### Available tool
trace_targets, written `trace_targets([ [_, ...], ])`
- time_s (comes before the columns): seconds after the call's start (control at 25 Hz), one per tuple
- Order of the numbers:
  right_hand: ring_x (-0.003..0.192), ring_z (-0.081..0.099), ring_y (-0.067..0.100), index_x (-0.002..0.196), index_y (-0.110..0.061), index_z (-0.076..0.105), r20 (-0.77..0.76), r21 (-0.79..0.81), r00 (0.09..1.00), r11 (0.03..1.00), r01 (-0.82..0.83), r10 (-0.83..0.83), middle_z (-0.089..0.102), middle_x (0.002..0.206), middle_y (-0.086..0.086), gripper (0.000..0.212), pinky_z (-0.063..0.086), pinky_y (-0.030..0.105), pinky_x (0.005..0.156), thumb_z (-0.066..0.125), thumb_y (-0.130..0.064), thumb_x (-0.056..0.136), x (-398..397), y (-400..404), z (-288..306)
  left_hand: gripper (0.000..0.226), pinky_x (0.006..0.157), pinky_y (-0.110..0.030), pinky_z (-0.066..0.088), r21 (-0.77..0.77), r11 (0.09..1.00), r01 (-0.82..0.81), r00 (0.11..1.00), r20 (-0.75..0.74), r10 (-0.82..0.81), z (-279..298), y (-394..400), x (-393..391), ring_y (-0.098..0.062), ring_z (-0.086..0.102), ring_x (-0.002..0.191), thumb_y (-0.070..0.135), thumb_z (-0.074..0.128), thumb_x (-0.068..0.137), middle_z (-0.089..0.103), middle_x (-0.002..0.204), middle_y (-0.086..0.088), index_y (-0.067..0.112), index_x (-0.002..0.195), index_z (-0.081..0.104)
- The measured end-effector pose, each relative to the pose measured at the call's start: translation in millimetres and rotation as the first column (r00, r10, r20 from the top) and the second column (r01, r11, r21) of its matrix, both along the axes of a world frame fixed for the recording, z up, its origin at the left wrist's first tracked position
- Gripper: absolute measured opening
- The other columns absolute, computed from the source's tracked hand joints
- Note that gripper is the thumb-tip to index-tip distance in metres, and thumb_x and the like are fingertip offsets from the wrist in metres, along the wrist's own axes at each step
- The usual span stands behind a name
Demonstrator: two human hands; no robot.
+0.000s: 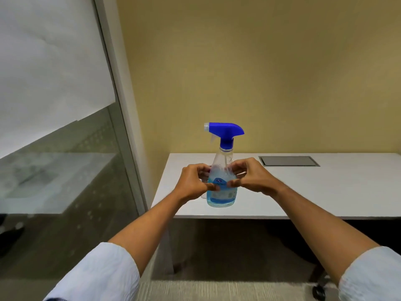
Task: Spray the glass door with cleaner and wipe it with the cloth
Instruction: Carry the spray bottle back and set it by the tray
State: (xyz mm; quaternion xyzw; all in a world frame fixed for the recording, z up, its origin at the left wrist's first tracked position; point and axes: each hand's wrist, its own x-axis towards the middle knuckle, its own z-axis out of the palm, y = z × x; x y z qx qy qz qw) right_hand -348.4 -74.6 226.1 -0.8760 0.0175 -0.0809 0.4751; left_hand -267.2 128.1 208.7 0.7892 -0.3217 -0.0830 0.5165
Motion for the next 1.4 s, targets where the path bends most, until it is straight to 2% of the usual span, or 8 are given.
trace_targets([
  [0.16,0.092,0.070,0.013,0.101,-0.019,0.074,-0.038,-0.016,0.999,1.000,0.011,-0.012,0.075,0.096,-0.006,0.035,0.059,0.023,0.071,0.085,-0.014,0.068,29,-68,-17,0.039,0.063,-0.010,0.054,0.040,0.999,0.020,1.000,-0.013,-0.020,-17,-65,32,-0.007,0.069,0.086,0.015,0.088,0.069,0.070,0.093,0.012,0.018,0.103,0.071],
  [0.4,0.093,0.069,0.014,0.103,-0.015,0.074,-0.051,-0.017,0.999,1.000,0.015,-0.016,0.074,0.098,-0.003,0.039,0.060,0.025,0.073,0.088,-0.015,0.066,77,-172,-43,0.049,0.072,-0.028,0.062,0.107,0.994,0.030,0.997,-0.071,-0.022,-33,-168,83,-0.016,0.072,0.089,0.014,0.089,0.066,0.074,0.100,-0.002,0.008,0.110,0.070],
  [0.6,0.090,0.069,0.015,0.102,-0.013,0.075,-0.041,-0.057,0.999,0.998,0.008,-0.011,0.075,0.095,-0.001,0.041,0.060,0.025,0.074,0.089,-0.017,0.063,119,-231,-69,0.048,0.058,-0.017,0.056,0.141,0.990,-0.011,0.992,-0.120,0.028,-58,-232,121,-0.012,0.071,0.084,0.014,0.090,0.065,0.072,0.093,0.004,0.013,0.107,0.069],
  [0.8,0.090,0.069,0.016,0.102,-0.014,0.075,-0.085,-0.058,0.995,0.997,0.044,-0.049,0.075,0.097,0.001,0.042,0.060,0.029,0.079,0.089,-0.017,0.062,160,-264,-103,0.046,0.069,-0.017,0.059,0.173,0.985,-0.027,0.989,-0.141,0.052,-94,-270,161,-0.013,0.071,0.085,0.012,0.089,0.066,0.072,0.094,0.003,0.012,0.108,0.070],
  [1.0,0.086,0.068,0.011,0.106,-0.017,0.071,-0.149,-0.079,0.980,0.989,0.123,-0.134,0.072,0.096,-0.004,0.046,0.059,0.024,0.077,0.089,-0.019,0.064,205,-280,-131,0.044,0.061,-0.010,0.053,0.203,0.979,-0.003,0.986,-0.160,0.036,-125,-296,210,-0.006,0.069,0.077,0.011,0.088,0.067,0.070,0.089,0.008,0.014,0.106,0.070],
  [1.16,0.083,0.066,0.010,0.112,-0.013,0.067,-0.205,-0.100,0.959,0.979,0.179,-0.196,0.068,0.097,-0.006,0.054,0.054,0.015,0.072,0.090,-0.020,0.064,237,-289,-157,0.047,0.067,-0.012,0.055,0.245,0.969,0.019,0.987,-0.161,0.022,-152,-313,246,-0.011,0.068,0.082,0.015,0.088,0.068,0.069,0.094,0.005,0.013,0.111,0.069],
  [1.28,0.087,0.067,0.015,0.112,-0.009,0.066,-0.249,-0.083,0.936,0.968,0.237,-0.250,0.068,0.100,-0.001,0.054,0.058,0.024,0.079,0.090,-0.018,0.064,252,-290,-183,0.048,0.073,-0.018,0.058,0.267,0.963,0.042,0.982,-0.189,0.010,-178,-321,266,-0.015,0.068,0.088,0.012,0.087,0.068,0.070,0.101,0.000,0.010,0.113,0.068],
  [1.4,0.090,0.067,0.018,0.113,-0.007,0.065,-0.281,-0.088,0.921,0.963,0.255,-0.270,0.069,0.103,0.002,0.053,0.056,0.027,0.081,0.089,-0.017,0.067,263,-292,-204,0.045,0.066,-0.010,0.054,0.300,0.953,0.031,0.978,-0.205,0.033,-197,-329,276,-0.012,0.067,0.085,0.010,0.087,0.068,0.072,0.101,-0.002,0.009,0.110,0.069],
])
